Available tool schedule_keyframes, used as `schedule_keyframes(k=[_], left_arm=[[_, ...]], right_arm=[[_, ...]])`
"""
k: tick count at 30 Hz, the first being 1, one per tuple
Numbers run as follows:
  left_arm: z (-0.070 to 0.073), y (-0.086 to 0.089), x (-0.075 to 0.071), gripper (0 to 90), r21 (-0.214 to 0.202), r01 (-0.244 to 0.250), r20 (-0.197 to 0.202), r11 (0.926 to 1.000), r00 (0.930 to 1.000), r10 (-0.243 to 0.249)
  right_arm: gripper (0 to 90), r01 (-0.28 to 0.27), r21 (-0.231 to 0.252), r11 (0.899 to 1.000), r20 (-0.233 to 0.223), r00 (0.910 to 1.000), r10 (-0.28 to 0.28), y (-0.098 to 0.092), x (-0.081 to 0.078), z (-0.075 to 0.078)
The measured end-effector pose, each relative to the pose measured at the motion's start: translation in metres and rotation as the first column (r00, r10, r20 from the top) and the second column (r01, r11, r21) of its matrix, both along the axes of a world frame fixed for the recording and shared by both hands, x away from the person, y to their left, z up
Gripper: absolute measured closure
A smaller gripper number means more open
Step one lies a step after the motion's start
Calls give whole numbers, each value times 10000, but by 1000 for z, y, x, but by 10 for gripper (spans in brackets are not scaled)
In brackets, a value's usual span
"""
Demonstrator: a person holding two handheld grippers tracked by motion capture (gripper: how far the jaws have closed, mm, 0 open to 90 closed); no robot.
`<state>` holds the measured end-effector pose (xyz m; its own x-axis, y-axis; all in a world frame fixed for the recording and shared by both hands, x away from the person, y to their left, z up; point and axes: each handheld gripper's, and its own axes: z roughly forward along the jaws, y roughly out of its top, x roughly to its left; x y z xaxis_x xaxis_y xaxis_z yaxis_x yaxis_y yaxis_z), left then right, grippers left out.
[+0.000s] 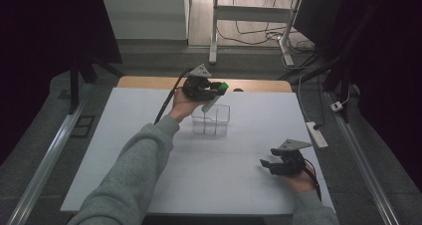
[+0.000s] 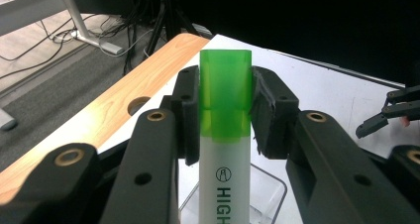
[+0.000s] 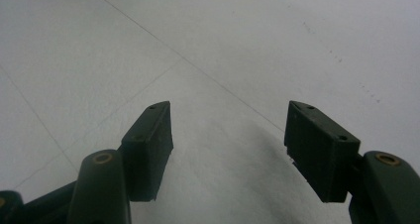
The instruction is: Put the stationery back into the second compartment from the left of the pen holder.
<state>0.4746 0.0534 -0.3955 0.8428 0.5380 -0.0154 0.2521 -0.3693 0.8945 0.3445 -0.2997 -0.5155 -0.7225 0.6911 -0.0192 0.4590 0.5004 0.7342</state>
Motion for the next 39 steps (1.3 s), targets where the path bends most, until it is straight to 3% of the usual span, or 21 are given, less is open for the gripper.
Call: schedule_keyframes(k=[8, 15, 19, 26, 39], left_arm=[[-6, -6, 4, 661, -140, 40, -11, 9999, 10000, -40], [-15, -4, 9, 652, 58, -22, -199, 10000, 9998, 23], [-19, -2, 9, 544, 237, -97, -196, 9997, 9998, 102], [-20, 6, 6, 480, 386, 68, -407, 9992, 9992, -52], [-20, 29, -11, 453, 396, -274, -637, 9988, 9975, 299]], right_arm=[[347, -18, -20, 10000, -27, 10000, 18, 0, 0, -1], [348, -8, -76, 10000, -72, 10000, 7, -1, 1, -2], [345, 7, -95, 10000, -76, 10000, -8, -1, 1, -2], [344, 19, -126, 9999, -99, 9999, -20, -1, 1, -2], [343, 44, -133, 9999, -49, 10000, -44, 0, 0, -2]])
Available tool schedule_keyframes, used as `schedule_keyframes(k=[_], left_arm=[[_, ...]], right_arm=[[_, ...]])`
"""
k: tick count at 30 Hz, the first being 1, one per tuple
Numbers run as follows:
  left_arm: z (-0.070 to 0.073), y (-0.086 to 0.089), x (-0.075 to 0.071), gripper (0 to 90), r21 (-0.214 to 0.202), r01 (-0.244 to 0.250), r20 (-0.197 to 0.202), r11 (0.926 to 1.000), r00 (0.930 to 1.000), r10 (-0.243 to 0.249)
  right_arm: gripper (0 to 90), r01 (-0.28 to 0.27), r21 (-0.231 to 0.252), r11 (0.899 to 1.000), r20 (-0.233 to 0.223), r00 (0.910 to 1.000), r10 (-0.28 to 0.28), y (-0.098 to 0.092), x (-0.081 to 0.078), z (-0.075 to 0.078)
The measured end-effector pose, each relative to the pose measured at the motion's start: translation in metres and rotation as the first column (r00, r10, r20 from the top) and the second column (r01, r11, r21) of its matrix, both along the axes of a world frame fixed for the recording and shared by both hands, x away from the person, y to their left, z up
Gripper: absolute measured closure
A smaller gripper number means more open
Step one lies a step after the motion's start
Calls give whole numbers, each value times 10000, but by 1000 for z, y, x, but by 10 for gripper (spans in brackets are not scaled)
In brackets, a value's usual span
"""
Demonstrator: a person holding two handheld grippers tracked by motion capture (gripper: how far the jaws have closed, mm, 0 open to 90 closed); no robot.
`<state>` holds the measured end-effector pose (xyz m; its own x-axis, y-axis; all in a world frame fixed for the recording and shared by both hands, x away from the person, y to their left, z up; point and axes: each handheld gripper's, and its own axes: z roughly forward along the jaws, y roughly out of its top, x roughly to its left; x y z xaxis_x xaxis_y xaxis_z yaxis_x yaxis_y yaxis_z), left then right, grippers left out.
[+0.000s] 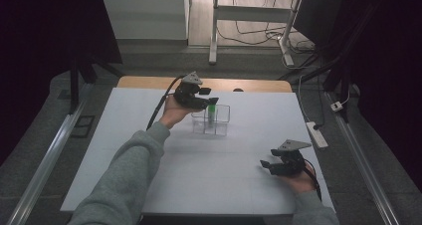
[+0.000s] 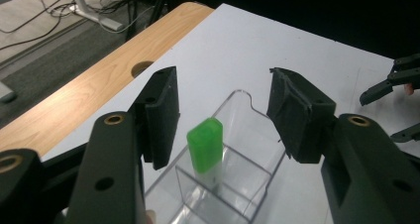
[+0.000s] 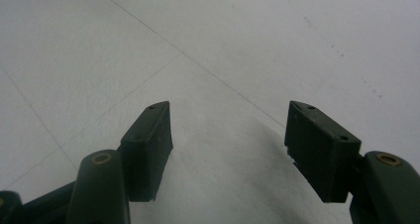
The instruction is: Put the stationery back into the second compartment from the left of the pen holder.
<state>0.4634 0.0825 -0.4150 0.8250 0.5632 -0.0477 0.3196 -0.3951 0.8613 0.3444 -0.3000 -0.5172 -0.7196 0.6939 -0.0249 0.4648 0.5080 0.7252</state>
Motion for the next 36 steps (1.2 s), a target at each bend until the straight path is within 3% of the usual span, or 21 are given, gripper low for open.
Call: schedule_keyframes(k=[8, 13, 21, 25, 36], left_arm=[[0, 22, -21, 452, 229, -4, -60, 9997, 10000, 6], [-6, 45, -45, 447, 161, -48, -162, 9999, 9999, 50], [-26, 76, -73, 440, 67, -419, -474, 9991, 9980, 422], [-41, 94, -93, 433, 453, -677, -567, 9967, 9959, 702], [-70, 124, -128, 415, 606, -1005, -1224, 9931, 9867, 1073]], right_arm=[[343, 17, 80, 10000, -10, 10000, -16, -1, -1, 0], [342, 42, 93, 9999, 13, 10000, -42, -1, -1, 1], [341, 92, 108, 9999, 28, 10000, -92, -3, -1, 2], [341, 101, 110, 9999, 38, 9999, -102, -3, -1, 3], [341, 205, 130, 9997, 21, 9998, -205, -7, -2, 3]])
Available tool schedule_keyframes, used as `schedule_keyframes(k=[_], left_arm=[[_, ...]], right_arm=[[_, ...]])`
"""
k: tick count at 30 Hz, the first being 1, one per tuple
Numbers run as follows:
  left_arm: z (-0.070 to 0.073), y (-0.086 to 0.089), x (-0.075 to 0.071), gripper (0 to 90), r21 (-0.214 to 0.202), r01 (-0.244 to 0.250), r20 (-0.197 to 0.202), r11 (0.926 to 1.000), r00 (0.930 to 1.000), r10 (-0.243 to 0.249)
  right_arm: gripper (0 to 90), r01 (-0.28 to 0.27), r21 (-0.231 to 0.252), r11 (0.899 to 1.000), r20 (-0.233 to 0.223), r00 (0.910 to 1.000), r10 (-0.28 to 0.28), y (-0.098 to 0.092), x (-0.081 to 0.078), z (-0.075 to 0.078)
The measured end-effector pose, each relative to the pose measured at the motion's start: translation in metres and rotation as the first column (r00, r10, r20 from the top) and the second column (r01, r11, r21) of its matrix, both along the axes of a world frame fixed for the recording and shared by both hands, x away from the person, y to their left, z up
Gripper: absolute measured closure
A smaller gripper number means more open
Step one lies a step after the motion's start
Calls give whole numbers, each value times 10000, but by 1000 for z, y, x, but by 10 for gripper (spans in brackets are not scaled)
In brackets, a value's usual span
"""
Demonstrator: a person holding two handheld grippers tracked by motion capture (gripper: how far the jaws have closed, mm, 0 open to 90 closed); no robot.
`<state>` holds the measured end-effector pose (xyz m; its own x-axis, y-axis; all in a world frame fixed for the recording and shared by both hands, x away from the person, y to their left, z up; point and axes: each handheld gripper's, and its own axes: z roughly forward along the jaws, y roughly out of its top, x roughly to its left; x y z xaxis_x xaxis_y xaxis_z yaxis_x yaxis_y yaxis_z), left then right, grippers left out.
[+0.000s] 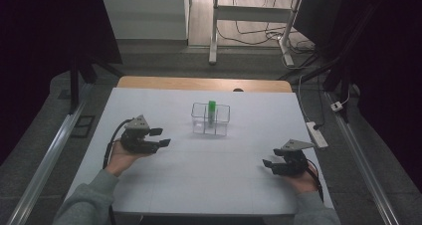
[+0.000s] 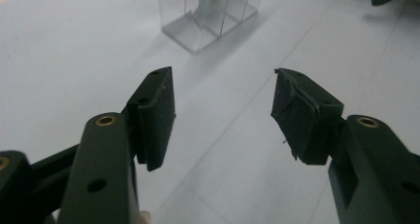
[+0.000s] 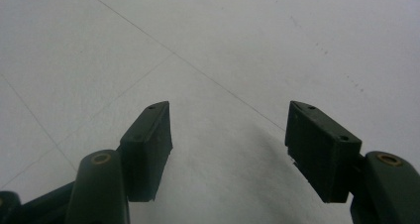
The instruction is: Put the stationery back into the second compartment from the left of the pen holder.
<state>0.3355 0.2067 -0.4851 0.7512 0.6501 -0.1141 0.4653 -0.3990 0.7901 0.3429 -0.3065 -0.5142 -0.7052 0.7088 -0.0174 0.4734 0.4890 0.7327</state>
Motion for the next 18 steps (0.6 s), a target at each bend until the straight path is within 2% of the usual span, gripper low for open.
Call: schedule_keyframes(k=[6, 8, 9, 11, 16, 18], left_arm=[[-14, 10, -20, 398, 313, -223, -224, 9993, 9995, 230], [-17, 12, -22, 394, 307, -250, -269, 9992, 9993, 258], [-21, 15, -28, 394, 171, -328, -357, 9993, 9988, 334], [-25, 18, -32, 390, 246, -412, -362, 9988, 9985, 421], [-30, 21, -37, 385, 239, -501, -550, 9985, 9972, 513], [-32, 24, -38, 380, 119, -599, -647, 9981, 9961, 606]], right_arm=[[341, 30, 46, 10000, 46, 10000, -31, 0, 0, 0], [341, 64, 27, 10000, 51, 10000, -65, 0, 0, 0], [340, 38, 41, 10000, 37, 10000, -38, 0, 0, 0], [341, 14, 38, 10000, 46, 10000, -14, 1, -1, 0], [340, -5, 31, 10000, 78, 10000, 4, 0, -1, 1], [340, 31, 43, 10000, 107, 9999, -31, 0, -1, 1]])
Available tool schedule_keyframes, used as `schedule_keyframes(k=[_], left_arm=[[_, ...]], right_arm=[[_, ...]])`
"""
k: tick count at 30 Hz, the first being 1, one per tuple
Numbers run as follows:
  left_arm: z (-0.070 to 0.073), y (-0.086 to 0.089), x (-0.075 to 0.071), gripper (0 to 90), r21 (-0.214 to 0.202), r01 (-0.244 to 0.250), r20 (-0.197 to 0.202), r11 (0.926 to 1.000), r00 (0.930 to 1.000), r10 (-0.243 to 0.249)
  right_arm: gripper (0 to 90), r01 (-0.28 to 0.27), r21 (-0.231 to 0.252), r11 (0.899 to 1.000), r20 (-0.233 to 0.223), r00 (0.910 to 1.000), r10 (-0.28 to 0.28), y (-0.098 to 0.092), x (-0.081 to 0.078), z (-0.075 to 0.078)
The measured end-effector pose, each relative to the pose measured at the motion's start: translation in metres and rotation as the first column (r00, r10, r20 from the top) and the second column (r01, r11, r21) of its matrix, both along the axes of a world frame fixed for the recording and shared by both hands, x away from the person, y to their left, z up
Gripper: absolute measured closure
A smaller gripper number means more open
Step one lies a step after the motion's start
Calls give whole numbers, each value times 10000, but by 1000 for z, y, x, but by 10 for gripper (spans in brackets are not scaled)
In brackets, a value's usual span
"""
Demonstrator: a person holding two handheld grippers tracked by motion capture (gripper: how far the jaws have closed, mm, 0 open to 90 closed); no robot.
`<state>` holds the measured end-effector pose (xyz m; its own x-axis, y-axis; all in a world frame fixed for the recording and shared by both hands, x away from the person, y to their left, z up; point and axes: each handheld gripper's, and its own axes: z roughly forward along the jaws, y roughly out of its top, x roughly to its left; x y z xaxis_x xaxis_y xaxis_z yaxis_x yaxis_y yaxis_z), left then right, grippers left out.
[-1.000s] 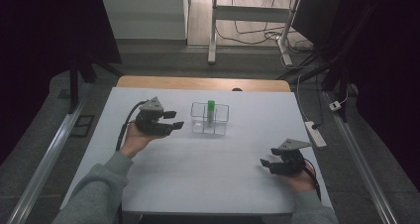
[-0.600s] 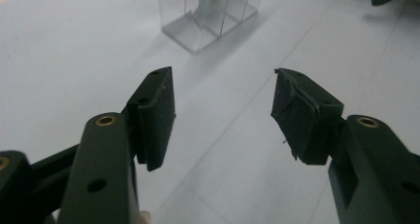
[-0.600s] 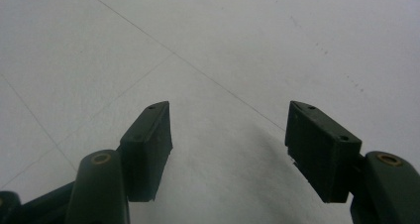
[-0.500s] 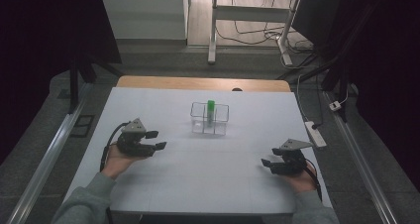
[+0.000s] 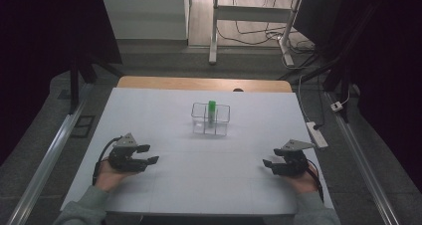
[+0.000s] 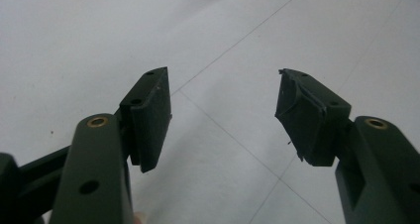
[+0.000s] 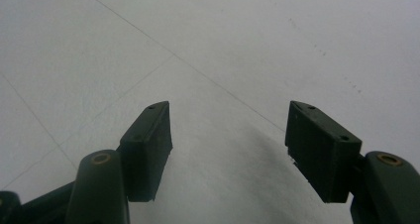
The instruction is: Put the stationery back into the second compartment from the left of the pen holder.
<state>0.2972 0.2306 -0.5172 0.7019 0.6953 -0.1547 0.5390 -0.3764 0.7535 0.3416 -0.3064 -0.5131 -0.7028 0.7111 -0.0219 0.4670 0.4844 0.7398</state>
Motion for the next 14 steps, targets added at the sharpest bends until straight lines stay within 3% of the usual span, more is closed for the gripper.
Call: schedule_keyframes(k=[14], left_arm=[[-2, 5, -2, 345, 17, -234, -93, 9997, 9997, 235]], right_arm=[[326, -65, 215, 9997, 250, 9997, 59, 0, -2, 3]])
